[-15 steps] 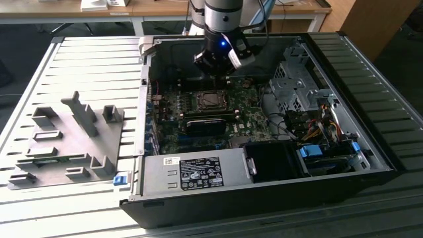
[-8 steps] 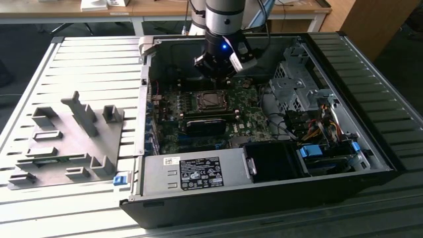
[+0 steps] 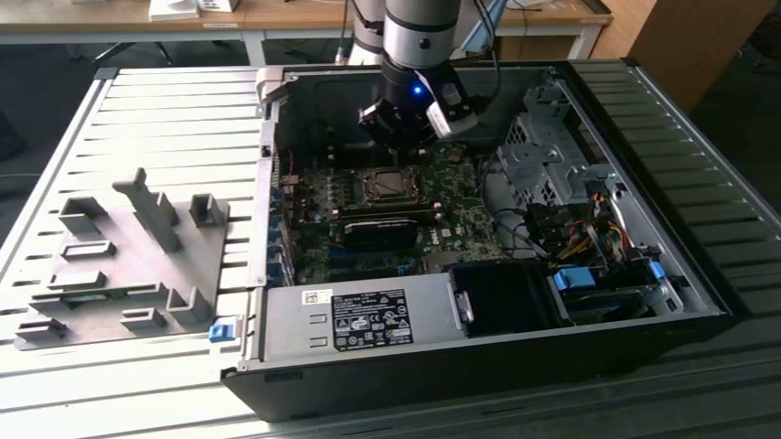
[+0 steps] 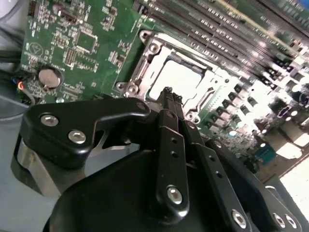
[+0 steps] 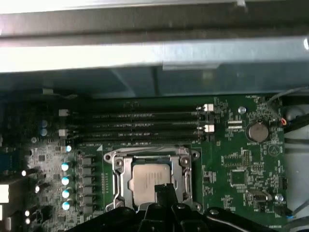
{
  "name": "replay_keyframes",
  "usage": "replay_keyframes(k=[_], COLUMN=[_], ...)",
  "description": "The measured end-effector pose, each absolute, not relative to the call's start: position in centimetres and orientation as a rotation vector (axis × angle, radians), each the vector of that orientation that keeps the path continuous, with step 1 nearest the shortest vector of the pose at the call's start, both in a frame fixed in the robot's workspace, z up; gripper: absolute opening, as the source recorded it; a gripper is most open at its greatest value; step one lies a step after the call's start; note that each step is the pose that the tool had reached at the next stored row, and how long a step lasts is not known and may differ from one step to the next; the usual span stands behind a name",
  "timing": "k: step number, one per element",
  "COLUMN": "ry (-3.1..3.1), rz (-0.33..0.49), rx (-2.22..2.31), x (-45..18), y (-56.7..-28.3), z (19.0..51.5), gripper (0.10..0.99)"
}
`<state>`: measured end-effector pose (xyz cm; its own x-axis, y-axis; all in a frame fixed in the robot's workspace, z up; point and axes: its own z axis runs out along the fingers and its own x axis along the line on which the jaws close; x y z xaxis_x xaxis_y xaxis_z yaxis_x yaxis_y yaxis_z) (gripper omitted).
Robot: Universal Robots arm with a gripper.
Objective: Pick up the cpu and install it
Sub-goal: 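Install the second cpu locking lever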
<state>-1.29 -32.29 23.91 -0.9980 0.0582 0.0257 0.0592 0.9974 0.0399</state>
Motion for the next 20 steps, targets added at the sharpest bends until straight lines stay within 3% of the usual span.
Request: replay_keyframes(k=[20], ry=[-3.115], rz=[-0.068], rx=[-0.092], x=[-1.5], y=[-36.0], z=[23.8], gripper=[0.106])
